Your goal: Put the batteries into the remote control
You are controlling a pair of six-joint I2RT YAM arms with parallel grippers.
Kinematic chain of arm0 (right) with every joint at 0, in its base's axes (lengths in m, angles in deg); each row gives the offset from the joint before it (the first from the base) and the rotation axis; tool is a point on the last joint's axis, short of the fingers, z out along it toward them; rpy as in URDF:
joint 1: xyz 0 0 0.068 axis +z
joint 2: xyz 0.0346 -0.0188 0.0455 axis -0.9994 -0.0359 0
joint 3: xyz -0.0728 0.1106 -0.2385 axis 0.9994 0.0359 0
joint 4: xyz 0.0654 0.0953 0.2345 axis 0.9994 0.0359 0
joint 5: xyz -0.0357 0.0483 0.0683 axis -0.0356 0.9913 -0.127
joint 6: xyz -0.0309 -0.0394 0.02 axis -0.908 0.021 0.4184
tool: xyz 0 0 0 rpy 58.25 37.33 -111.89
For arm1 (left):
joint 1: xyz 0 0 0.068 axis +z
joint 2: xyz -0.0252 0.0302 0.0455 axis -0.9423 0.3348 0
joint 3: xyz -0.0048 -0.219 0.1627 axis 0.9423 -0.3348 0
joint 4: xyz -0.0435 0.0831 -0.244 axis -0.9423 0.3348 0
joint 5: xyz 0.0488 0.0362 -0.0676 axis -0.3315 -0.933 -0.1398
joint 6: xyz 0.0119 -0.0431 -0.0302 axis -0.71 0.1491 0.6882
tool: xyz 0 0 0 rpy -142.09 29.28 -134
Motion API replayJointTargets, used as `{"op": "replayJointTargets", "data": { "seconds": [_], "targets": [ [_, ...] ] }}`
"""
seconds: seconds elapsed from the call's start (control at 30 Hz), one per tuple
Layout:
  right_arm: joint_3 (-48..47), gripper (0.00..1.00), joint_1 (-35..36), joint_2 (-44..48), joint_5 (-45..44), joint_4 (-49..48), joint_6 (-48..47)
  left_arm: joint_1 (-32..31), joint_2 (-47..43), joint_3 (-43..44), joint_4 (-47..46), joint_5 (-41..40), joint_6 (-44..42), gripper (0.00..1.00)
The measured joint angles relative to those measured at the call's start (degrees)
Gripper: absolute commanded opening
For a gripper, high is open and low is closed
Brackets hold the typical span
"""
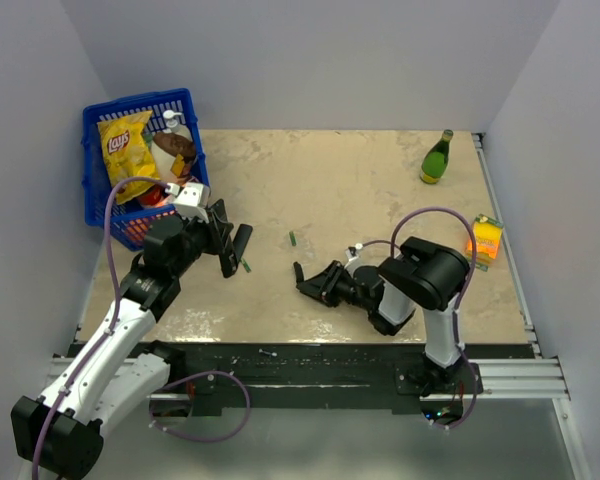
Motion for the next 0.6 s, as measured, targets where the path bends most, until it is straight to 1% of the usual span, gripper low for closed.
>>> {"op": "replayJointTargets", "data": {
  "seconds": [0.1, 0.23, 0.3, 0.37, 0.47, 0.53, 0.6],
  "targets": [
    [1.84, 0.63, -0.33, 2.19, -0.83, -1.66, 0.07, 0.00, 0.11, 0.00, 0.00, 0.00, 0.00, 0.00],
    [4.31, 0.73, -0.42, 7.54, -2.60, 0.00, -0.87, 0.00, 0.20, 0.00, -0.02, 0.02, 0.00, 0.00],
    [4.79, 0.77, -0.57, 13.09, -3.54, 4.98, -2.62, 0.00, 0.20, 0.00, -0.02, 0.04, 0.00, 0.00],
    [3.67, 0.77, -0.57, 20.35, -4.61, 13.49, -5.84, 0.00, 0.20, 0.00, -0.02, 0.04, 0.00, 0.00],
    [-2.38, 0.75, -0.57, 31.36, -7.48, 32.96, -12.79, 0.00, 0.20, 0.00, -0.02, 0.04, 0.00, 0.00],
    [-9.42, 0.72, -0.57, 35.65, -10.19, 45.97, -18.34, -0.02, 0.20, 0.00, -0.02, 0.07, 0.02, 0.00],
    [-16.94, 0.69, -0.57, 36.70, -12.22, 56.63, -23.91, 0.00, 0.17, 0.00, -0.02, 0.04, 0.02, 0.00]
  ]
}}
